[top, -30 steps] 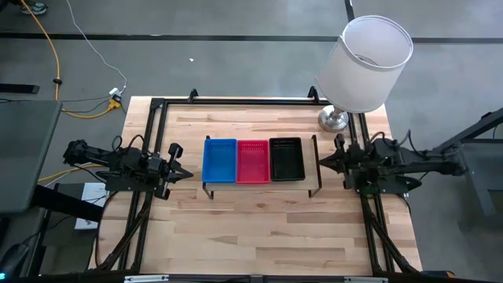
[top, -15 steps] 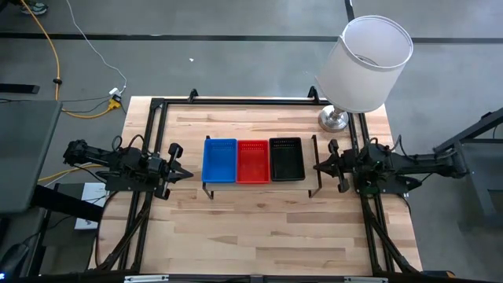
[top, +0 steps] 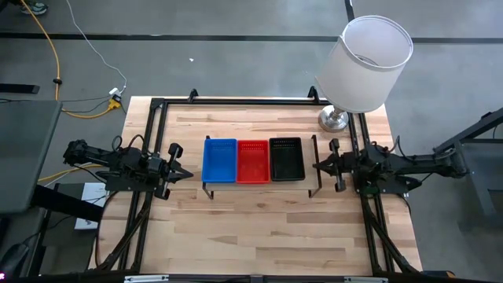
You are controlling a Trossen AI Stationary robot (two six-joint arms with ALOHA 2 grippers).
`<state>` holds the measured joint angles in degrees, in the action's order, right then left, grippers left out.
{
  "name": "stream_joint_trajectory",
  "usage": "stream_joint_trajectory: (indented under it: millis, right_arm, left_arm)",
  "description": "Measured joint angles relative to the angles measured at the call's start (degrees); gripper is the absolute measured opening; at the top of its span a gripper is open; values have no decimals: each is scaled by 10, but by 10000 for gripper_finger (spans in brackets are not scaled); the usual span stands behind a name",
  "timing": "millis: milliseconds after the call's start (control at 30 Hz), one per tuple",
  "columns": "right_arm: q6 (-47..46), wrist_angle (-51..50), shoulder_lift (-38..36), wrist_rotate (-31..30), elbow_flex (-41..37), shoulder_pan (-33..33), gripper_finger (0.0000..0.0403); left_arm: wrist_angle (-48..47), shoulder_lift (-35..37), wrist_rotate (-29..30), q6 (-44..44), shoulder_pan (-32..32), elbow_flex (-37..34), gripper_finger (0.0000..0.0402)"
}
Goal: Stack baskets on shelf by color
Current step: Return to Home Position
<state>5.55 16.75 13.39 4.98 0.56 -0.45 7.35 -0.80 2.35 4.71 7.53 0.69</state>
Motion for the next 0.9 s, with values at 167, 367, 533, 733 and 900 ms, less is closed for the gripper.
stream_joint_trajectory:
  millis: [167, 367, 533, 733, 900]
  right_arm:
    - [-94, -39, -1, -31, 1, 0, 0]
    - [-117, -21, 0, -30, 0, 0, 0]
    - [-111, 5, 1, -31, 0, 0, 0]
    - [-116, -4, 1, -31, -1, 0, 0]
    - [-116, -12, 0, -31, -1, 0, 0]
  left_arm:
    - [0, 0, 0, 0, 0, 0, 0]
    - [0, 0, 0, 0, 0, 0, 0]
    - [0, 0, 0, 0, 0, 0, 0]
    - [0, 0, 0, 0, 0, 0, 0]
    - [0, 0, 0, 0, 0, 0, 0]
